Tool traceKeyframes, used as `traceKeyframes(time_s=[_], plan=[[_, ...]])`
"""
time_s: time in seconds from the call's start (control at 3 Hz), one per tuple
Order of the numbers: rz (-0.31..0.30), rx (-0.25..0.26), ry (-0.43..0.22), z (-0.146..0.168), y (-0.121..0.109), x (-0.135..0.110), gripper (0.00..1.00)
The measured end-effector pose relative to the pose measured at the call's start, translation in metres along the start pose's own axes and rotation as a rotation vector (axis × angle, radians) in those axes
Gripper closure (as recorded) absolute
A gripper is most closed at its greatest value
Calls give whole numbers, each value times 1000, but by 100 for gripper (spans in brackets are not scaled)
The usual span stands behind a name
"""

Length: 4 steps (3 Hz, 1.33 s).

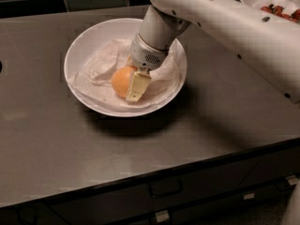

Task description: Pick orange from white bowl

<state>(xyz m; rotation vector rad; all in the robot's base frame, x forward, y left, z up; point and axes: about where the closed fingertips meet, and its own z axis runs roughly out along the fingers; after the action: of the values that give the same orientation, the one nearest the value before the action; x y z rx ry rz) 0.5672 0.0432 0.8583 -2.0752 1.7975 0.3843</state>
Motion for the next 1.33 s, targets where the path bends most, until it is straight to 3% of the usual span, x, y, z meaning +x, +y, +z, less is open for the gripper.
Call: traceKeyframes(time_s=[0.33,0.67,1.0,1.33], plan=[[0,0,0,0,0,0,93],[0,0,0,0,0,0,100],[-3,6,-3,-3,0,-1,100],[-19,54,-20,-25,4,-7,100]])
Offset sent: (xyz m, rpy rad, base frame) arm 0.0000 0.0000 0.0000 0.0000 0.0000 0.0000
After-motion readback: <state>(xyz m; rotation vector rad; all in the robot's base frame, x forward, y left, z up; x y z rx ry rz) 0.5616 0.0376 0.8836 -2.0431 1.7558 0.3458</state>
